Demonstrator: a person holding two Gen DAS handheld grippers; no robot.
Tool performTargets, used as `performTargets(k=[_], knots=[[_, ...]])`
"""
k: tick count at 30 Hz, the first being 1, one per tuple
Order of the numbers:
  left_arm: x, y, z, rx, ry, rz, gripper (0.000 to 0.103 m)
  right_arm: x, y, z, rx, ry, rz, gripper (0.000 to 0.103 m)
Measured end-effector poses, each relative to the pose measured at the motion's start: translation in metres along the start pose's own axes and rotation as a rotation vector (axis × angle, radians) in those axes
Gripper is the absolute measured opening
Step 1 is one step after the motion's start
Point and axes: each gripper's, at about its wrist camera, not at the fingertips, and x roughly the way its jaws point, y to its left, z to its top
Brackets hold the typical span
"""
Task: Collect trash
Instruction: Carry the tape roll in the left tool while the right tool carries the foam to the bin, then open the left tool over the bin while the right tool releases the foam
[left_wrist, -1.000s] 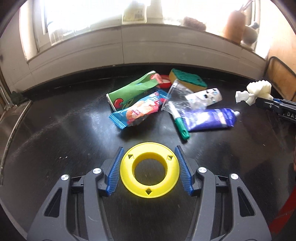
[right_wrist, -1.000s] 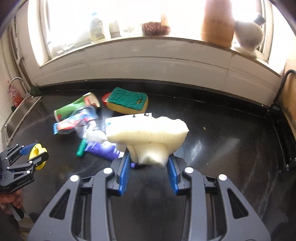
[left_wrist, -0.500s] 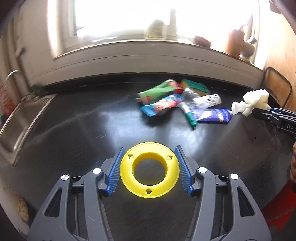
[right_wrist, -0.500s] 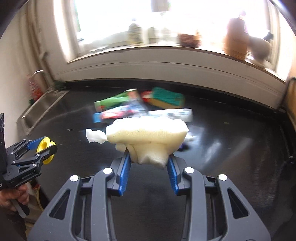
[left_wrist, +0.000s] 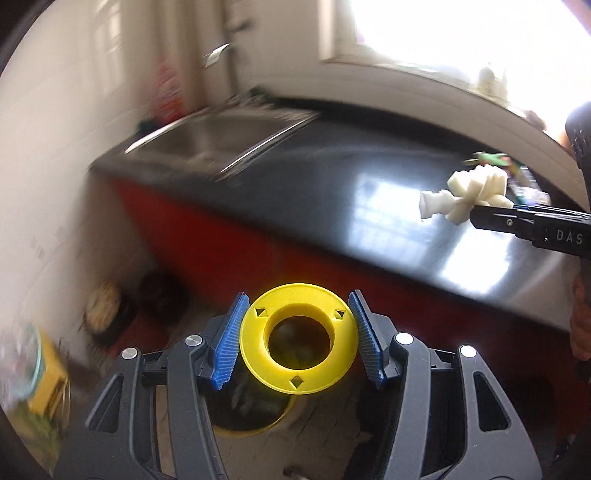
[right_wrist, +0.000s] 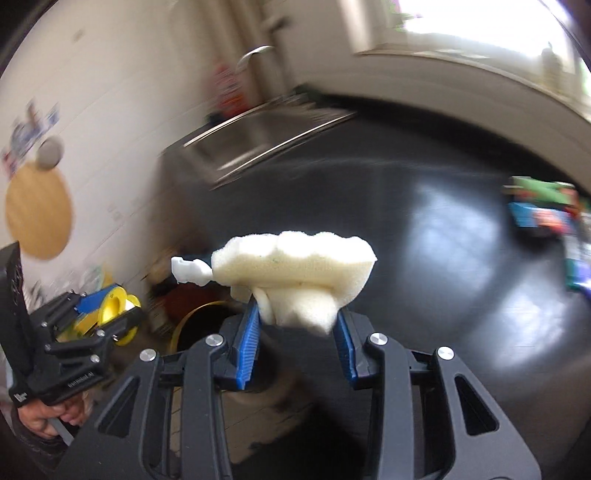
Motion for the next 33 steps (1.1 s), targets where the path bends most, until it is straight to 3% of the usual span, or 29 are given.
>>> performTargets(k=[4,9,18,28,31,32,33], knots=[[0.006,0.054,-0.043,-0.106,0.05,0.032,0.054,0.049,0.054,-0.008,-0.043,0.071,0.071,0.037],[0.024,0.084,-0.078,-0.176,0.086,0.03,0.055,0.106,0.094,-0.024,-0.067,0.168,0.104,0.038],[0.094,0.1,-0.109,-0.216,0.138,-0.051,0.055,0.189,0.125,-0.037,-0.039,0.294,0.079,0.039],[0.14,0.12,-0.133,-0.27,0.208,-0.066,0.055,0.25,0.13,-0.048,-0.014,0.398,0.073,0.041],[0.147,0.121,-0.137,-0.281,0.223,-0.077,0.055,0.258,0.129,-0.048,-0.003,0.407,0.082,0.047],[0.148,0.121,-0.138,-0.288,0.221,-0.077,0.055,0.259,0.127,-0.046,0.005,0.407,0.089,0.053],[0.149,0.122,-0.139,-0.295,0.219,-0.076,0.062,0.261,0.127,-0.045,0.01,0.411,0.093,0.068]])
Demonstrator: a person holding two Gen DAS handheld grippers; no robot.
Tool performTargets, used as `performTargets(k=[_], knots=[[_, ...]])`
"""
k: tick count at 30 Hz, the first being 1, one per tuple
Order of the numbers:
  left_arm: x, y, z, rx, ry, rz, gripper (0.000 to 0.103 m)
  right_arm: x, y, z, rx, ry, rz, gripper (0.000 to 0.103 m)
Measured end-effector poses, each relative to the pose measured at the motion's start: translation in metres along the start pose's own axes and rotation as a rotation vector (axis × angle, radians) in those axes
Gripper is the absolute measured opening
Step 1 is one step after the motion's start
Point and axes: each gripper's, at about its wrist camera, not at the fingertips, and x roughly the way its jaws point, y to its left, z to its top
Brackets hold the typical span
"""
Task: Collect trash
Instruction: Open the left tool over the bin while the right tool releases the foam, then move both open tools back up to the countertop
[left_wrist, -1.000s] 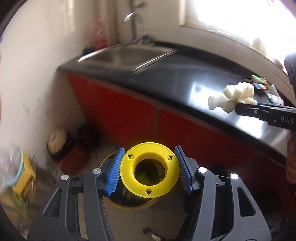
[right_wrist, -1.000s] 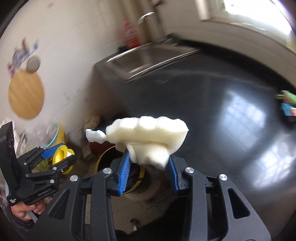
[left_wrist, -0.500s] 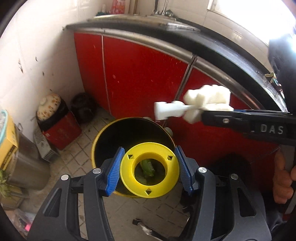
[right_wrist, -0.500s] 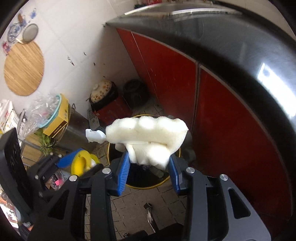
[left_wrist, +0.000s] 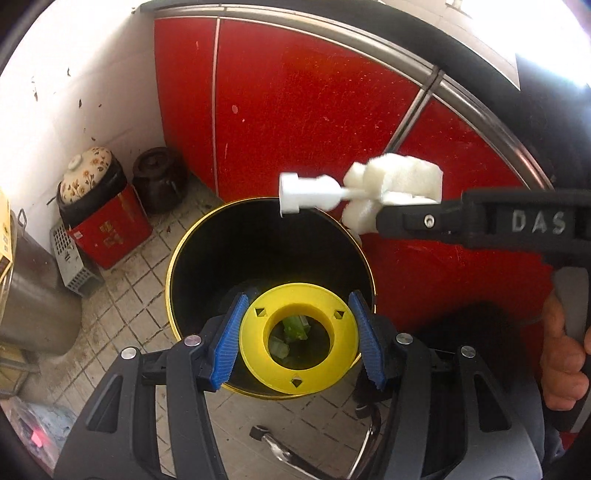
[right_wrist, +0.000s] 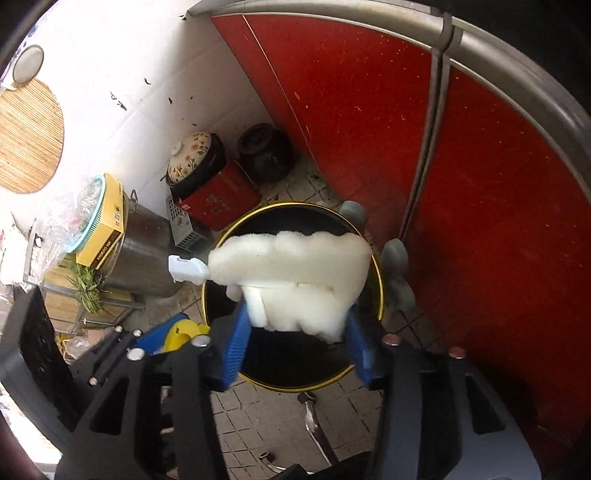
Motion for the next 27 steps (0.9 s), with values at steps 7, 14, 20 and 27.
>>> performTargets(k=[7,14,20,27], knots=[[0.0,0.007,-0.004,-0.042,-0.002,0.009,0.084,0.006,-0.001,0.001,0.008,0.022,0.019,0.08],[-0.004,0.004,-0.006,-0.049,-0.006,0.007,0.084,0.001,0.002,-0.004,-0.004,0.017,0.025,0.08],[-0.019,-0.002,-0.001,-0.031,-0.036,0.02,0.084,-0.029,0.006,-0.006,-0.009,-0.03,0.043,0.08],[-0.084,-0.035,0.026,0.068,-0.141,0.064,0.093,-0.146,0.001,-0.021,-0.057,-0.227,0.01,0.08]])
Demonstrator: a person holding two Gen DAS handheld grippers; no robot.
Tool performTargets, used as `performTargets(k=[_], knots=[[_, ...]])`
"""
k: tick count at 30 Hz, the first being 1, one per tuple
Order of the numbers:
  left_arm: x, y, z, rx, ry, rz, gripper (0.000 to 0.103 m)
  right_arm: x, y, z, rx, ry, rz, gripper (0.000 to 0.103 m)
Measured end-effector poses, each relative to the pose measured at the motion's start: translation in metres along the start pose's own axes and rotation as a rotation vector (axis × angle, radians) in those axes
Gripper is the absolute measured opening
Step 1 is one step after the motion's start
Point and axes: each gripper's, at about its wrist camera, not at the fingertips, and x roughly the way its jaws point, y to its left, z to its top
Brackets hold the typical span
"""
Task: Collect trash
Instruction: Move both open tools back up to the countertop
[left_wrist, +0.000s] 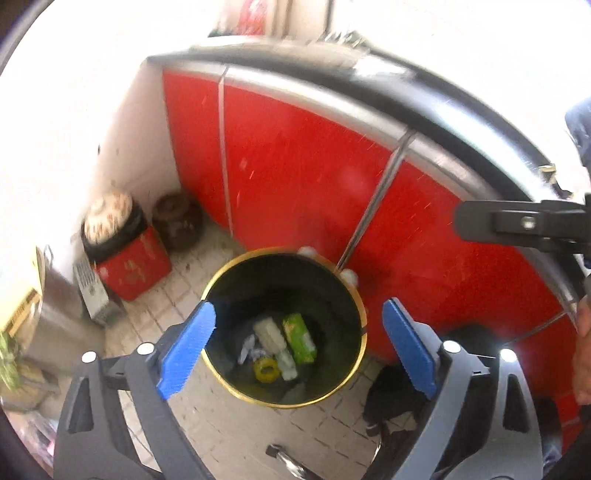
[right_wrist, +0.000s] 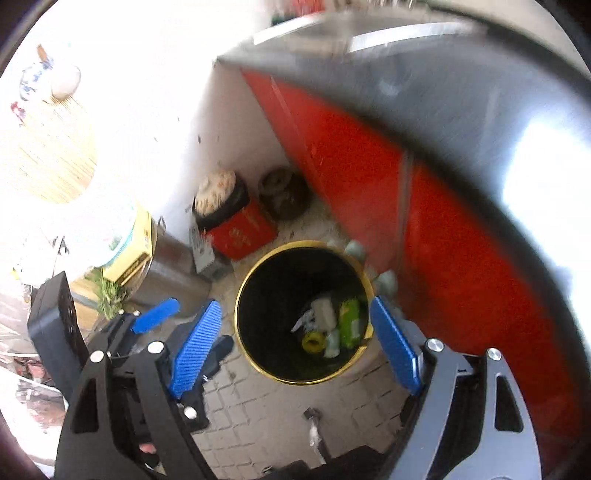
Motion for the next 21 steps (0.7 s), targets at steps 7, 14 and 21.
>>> performTargets(k=[7,14,21], knots=[[-0.048,-0.117,0.053,0.251,-0.089,-0.13,0.096,-0.156,-0.081,-0.025,0.075,-0.232,-0.196,0.089],[-0.065,-0.284,0.067,0.547,-0.159,-0.313,0.096,-0.284,-0.197,-0.1,0.287,-0.366,-0.466,0.089],[-0.066,-0.395,0.051,0.679,-0.131,-0.473,0.096,-0.352,-0.267,-0.186,0.418,-0.397,-0.583,0.089]])
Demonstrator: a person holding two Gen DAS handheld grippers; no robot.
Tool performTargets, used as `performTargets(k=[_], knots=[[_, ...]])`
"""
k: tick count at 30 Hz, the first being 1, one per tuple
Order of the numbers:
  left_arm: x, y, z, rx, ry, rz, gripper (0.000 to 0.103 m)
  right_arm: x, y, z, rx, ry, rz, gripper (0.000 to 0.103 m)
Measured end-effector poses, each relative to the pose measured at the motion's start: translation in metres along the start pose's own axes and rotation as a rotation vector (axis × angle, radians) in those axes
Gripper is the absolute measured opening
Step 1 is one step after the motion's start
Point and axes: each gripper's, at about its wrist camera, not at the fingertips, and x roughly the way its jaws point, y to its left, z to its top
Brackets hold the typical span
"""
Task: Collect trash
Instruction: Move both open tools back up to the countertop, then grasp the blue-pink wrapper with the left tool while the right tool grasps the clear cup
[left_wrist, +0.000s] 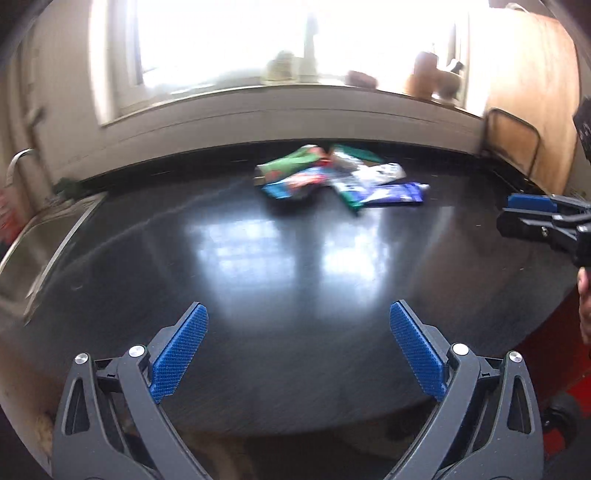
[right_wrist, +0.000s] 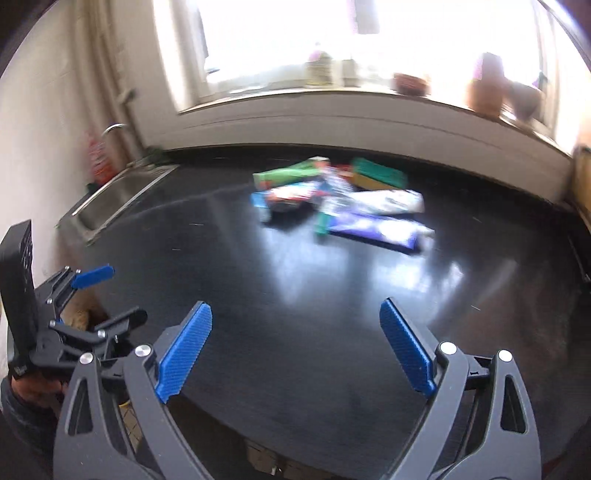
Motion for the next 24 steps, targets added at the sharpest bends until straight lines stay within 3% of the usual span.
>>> performTargets(k=[4,9,16,24], knots=[[0.025,-0.023,0.014,0.025,0.024,-0.031,0.096,-0.012,-0.037,-0.014,0.022,0.0,-0.018,0.089],[0.048,-0.025,0.025,0.05,0.038,-0.022,0.096,-0.004,-0.045,-0.013,0.016,0.013,0.007,0.089],[0.093,-0.002,0.057,0.092,0.048,-0.035,0.096,0.039,-0.037,0.023,-0.045,0.039,0.064,0.089],[0.168,0.015,0.102,0.192,0.078,-0.052,0.096,0.128,-0.031,0.089,-0.138,0.094,0.072,0.086]])
